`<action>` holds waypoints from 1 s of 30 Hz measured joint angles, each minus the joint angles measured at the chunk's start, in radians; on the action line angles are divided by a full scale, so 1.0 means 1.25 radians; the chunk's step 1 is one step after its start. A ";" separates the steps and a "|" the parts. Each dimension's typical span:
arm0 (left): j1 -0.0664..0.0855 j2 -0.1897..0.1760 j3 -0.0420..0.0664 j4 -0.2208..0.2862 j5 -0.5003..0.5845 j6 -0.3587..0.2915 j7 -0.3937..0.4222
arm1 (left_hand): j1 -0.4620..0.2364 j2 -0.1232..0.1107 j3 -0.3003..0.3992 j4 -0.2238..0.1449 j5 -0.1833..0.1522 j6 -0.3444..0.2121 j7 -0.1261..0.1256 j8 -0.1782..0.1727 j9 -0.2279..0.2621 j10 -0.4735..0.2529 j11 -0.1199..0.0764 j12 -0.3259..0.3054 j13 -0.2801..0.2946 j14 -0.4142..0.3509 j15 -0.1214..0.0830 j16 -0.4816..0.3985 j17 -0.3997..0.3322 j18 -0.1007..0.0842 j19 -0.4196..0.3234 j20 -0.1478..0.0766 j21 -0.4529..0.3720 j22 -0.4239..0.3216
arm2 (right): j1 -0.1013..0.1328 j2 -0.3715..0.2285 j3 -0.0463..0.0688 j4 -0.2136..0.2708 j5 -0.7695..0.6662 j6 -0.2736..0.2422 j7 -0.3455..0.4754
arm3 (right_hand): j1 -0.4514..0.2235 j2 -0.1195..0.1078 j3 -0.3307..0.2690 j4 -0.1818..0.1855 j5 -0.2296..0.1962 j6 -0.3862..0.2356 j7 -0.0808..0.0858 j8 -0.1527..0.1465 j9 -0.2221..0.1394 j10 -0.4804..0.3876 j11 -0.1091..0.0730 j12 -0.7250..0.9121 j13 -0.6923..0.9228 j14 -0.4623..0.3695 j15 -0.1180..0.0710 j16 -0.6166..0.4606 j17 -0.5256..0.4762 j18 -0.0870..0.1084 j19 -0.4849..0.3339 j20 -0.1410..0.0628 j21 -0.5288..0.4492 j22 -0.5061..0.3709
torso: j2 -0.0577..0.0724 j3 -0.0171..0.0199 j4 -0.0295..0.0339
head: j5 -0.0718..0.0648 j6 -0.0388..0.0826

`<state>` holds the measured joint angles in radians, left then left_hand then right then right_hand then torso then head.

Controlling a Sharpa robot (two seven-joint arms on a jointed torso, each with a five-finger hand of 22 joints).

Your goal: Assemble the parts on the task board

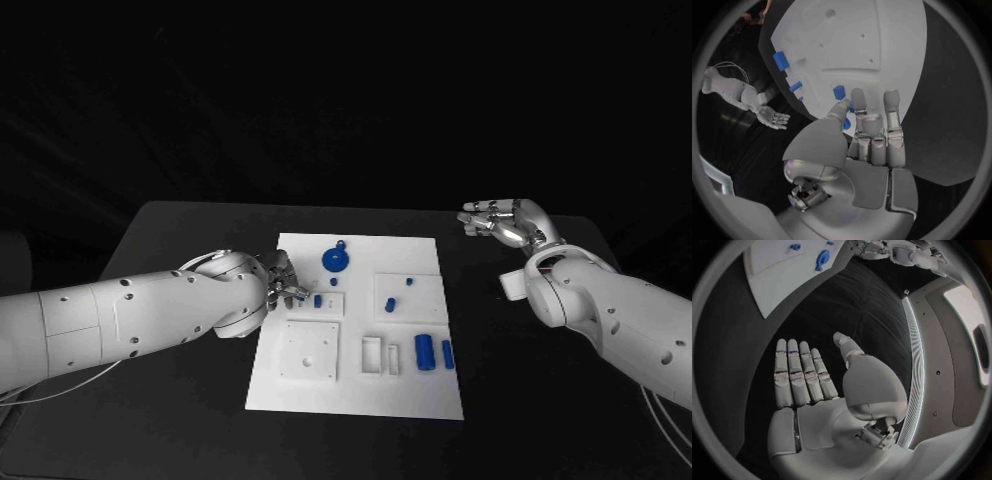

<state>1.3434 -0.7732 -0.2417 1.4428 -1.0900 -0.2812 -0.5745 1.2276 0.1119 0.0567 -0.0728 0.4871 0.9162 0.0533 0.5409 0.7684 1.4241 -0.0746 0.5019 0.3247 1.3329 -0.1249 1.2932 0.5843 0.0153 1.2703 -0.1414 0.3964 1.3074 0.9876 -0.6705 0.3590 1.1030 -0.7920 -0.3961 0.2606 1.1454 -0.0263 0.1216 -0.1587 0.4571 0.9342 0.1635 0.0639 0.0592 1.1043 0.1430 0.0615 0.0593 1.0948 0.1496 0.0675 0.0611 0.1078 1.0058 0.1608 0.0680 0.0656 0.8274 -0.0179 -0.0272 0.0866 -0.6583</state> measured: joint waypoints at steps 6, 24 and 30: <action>-0.004 0.001 0.000 -0.001 -0.009 -0.001 -0.002 | 0.000 0.000 0.000 0.000 0.000 0.000 0.000 -0.003 0.006 0.000 0.000 0.000 0.001 0.000 0.000 0.000 0.001 0.000 0.000 0.000 0.000 0.000 | 0.000 0.000 0.000 0.000 0.000 0.000 0.000 | 0.000 0.000 0.000 0.000 0.000 0.000 0.000 0.000 0.000 0.000 0.000 0.000 0.000 0.000 0.000 0.000 0.000 0.000 0.000 0.000 0.000 0.000 | 0.000 0.0000 0.0001 | 0.001 -0.002; -0.014 0.007 0.001 -0.010 -0.026 0.001 -0.005 | 0.000 0.000 0.000 0.000 0.000 0.000 0.000 0.000 0.017 0.000 0.000 -0.002 0.001 0.004 0.001 -0.003 0.009 0.000 0.000 0.000 0.000 0.000 | -0.002 0.000 0.000 -0.001 -0.001 0.003 0.000 | 0.000 0.000 0.002 0.002 0.000 0.000 0.000 0.000 0.000 -0.003 0.003 0.000 0.000 0.000 0.000 0.000 0.000 0.000 0.000 0.000 0.000 0.000 | 0.000 0.0010 -0.0004 | -0.001 -0.005; -0.014 0.007 0.001 -0.010 -0.029 0.003 -0.005 | 0.000 0.000 0.000 0.000 0.000 0.000 0.000 -0.001 0.018 0.000 0.000 -0.004 0.002 0.006 0.000 -0.004 0.010 0.000 0.000 0.000 0.000 0.000 | -0.002 0.000 0.000 -0.001 -0.001 0.003 0.000 | 0.000 0.000 0.000 0.004 0.000 0.000 0.000 0.000 0.000 -0.003 0.003 0.000 0.000 0.000 0.000 0.000 0.000 0.000 0.000 0.000 0.000 0.000 | -0.001 0.0010 -0.0001 | -0.001 -0.007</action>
<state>1.3253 -0.7650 -0.2402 1.4309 -1.1262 -0.2778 -0.5802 1.2276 0.1120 0.0569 -0.0731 0.4867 0.9163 0.0533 0.5402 0.7910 1.4241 -0.0745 0.4964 0.3267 1.3398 -0.1247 1.2887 0.5965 0.0154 1.2702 -0.1413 0.3964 1.3079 0.9851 -0.6707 0.3590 1.1016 -0.7930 -0.3920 0.2610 1.1454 -0.0263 0.1218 -0.1531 0.4570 0.9343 0.1635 0.0638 0.0592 1.1007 0.1466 0.0615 0.0593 1.0949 0.1496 0.0675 0.0612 0.1078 1.0058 0.1608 0.0680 0.0656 0.8267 -0.0167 -0.0273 0.0850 -0.6667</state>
